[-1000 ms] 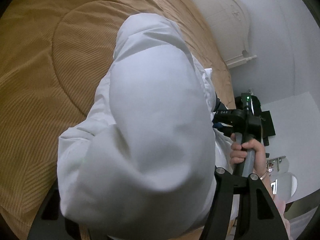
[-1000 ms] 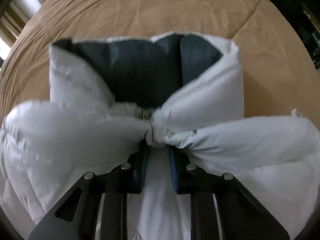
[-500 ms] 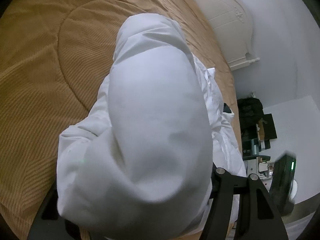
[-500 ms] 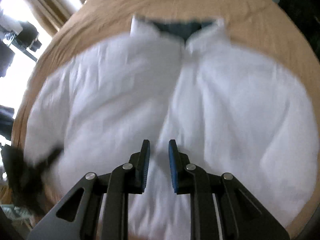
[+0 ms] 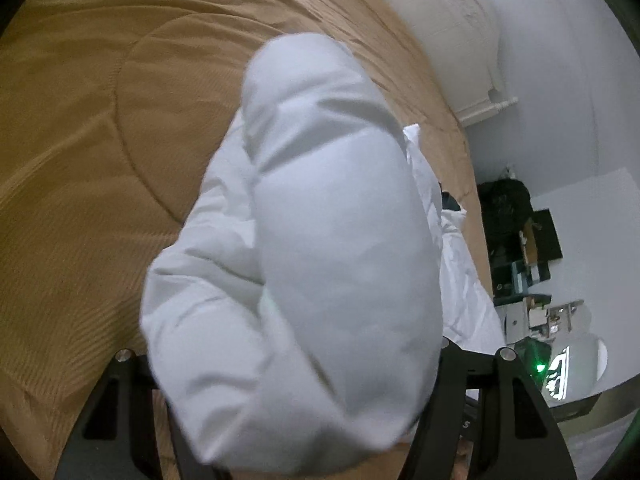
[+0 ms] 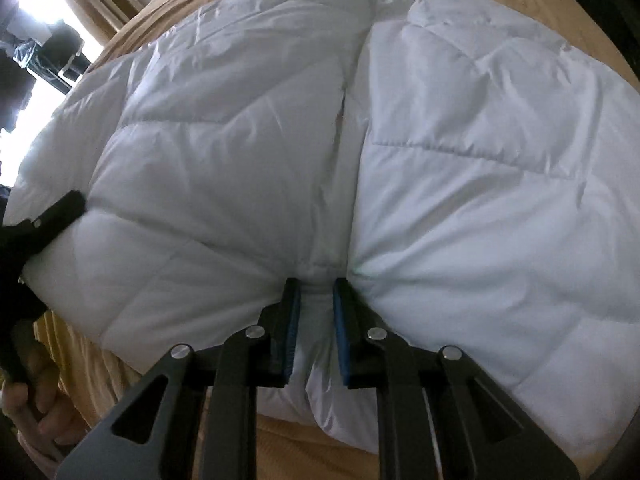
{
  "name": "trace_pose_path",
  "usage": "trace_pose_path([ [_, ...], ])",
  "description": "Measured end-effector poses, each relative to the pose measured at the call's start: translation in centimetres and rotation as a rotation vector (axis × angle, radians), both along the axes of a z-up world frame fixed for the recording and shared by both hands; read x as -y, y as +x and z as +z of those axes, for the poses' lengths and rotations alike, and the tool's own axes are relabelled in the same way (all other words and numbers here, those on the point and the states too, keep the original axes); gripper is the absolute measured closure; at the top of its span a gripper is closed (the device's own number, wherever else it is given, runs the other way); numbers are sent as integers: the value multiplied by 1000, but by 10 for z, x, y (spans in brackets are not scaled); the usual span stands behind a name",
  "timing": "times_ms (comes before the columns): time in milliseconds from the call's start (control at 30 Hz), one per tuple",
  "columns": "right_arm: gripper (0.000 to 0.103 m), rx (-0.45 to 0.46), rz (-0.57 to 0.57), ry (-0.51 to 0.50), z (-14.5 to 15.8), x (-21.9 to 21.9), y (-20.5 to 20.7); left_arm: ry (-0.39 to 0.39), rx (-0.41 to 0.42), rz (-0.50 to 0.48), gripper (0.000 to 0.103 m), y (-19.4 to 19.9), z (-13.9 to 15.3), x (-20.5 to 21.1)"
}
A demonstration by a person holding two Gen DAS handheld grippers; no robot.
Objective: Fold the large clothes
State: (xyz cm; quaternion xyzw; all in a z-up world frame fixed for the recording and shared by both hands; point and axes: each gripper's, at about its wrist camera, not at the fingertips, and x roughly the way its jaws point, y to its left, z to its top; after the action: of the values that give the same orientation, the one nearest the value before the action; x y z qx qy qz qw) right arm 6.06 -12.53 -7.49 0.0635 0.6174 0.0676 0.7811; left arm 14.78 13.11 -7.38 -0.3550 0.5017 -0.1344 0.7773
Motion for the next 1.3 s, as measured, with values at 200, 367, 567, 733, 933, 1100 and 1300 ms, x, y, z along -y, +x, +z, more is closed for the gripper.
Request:
trace_pose_path([
  [200, 88, 10, -49, 40, 33, 6, -4, 16, -3, 45, 38, -3, 0, -5],
  [367, 93, 9, -84, -14, 35, 7, 33, 30, 11, 31, 38, 1, 4, 5],
  [567, 103, -13, -185, 52, 23, 28, 103, 94, 46, -7, 38, 2, 13, 21],
  [733, 103, 3, -248, 18, 16, 37, 180, 71, 33, -13, 38, 6, 11, 23],
  [933, 103, -63, -236, 7, -10, 39, 217, 125, 49, -49, 38, 8, 20, 29],
  [1100, 101, -56, -171, 215, 48, 33, 151, 117, 42, -45, 39, 4, 19, 27],
  [1300, 103, -104, -108, 123, 40, 16, 30, 131, 66, -57, 42, 2, 34, 39],
])
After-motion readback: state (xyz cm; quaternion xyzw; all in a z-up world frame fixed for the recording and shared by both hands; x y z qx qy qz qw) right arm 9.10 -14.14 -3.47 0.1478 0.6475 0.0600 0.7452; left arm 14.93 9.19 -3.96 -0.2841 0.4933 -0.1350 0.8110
